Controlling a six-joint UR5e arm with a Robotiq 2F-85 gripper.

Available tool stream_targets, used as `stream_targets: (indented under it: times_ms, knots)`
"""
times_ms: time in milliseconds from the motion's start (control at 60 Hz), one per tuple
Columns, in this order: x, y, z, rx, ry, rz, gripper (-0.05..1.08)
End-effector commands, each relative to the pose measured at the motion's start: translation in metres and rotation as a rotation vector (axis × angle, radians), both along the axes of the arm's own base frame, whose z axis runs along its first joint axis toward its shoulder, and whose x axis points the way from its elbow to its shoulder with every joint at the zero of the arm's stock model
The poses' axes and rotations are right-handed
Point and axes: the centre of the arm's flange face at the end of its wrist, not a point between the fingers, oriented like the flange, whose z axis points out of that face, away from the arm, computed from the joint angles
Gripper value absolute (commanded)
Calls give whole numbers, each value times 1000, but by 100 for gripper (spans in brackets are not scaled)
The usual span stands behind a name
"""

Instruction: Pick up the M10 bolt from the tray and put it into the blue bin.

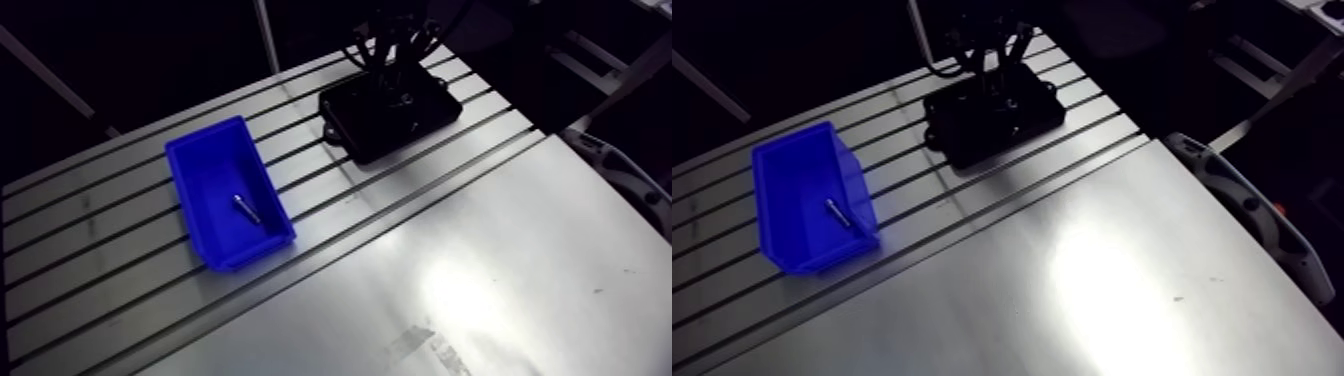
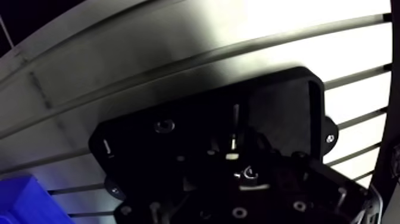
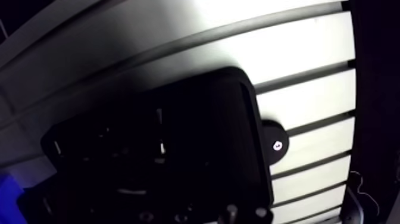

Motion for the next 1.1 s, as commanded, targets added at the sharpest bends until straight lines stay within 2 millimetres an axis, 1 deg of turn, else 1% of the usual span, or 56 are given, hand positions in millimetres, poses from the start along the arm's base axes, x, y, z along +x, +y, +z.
stream_targets:
  times_ms: [17,133,167,200,1000,1100]
  knots:
    - [0,0,-1,-1,-2,0,63]
    - [0,0,-2,-2,-3,0,63]
    - [0,0,-2,-1,-2,-1,67]
    - [0,0,-1,-1,-2,-1,68]
    - [0,1,-3,19,-6,5,72]
    - [0,0,-3,20,-5,6,78]
